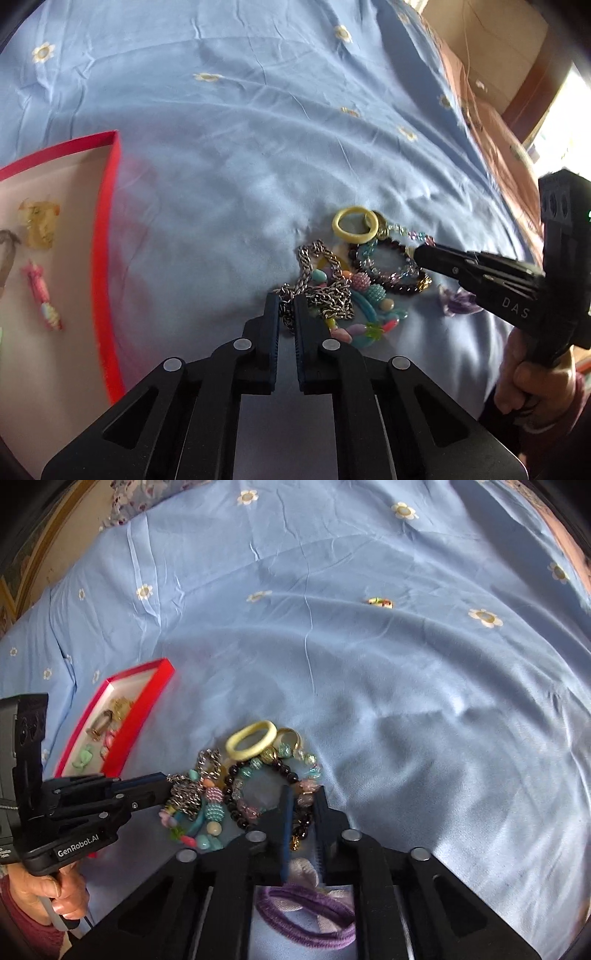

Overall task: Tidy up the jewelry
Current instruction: 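Grasp the silver chain with the left tool while the right tool grasps the beaded bracelet, then carry the silver chain and beaded bracelet into the red box and release both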

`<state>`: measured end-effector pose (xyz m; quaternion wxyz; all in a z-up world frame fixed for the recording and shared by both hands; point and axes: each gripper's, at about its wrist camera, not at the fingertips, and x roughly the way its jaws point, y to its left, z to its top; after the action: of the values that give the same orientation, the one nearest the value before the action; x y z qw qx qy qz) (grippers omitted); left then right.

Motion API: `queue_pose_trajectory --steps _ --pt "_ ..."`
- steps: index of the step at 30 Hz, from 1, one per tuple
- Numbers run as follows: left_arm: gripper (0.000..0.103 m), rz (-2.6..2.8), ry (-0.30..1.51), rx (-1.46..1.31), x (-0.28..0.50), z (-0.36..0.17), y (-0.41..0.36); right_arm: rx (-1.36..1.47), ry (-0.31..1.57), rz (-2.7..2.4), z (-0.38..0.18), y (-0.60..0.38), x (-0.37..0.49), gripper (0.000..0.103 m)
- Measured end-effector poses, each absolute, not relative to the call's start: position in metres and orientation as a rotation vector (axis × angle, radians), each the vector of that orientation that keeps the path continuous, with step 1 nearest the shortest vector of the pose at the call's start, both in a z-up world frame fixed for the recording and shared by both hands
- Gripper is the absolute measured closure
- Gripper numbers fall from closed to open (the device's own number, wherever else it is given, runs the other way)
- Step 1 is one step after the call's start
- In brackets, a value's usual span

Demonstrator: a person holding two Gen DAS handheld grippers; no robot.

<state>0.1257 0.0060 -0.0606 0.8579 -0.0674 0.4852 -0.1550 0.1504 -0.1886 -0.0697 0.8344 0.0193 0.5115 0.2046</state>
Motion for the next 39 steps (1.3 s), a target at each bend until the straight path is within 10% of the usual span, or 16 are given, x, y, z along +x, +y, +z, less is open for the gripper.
queue_pose_trajectory --steps 39 --pt "0.098 -0.173 0.711 -0.359 0.029 0.051 0.137 0.046 0.951 0.734 0.003 -0.076 0.103 0.094"
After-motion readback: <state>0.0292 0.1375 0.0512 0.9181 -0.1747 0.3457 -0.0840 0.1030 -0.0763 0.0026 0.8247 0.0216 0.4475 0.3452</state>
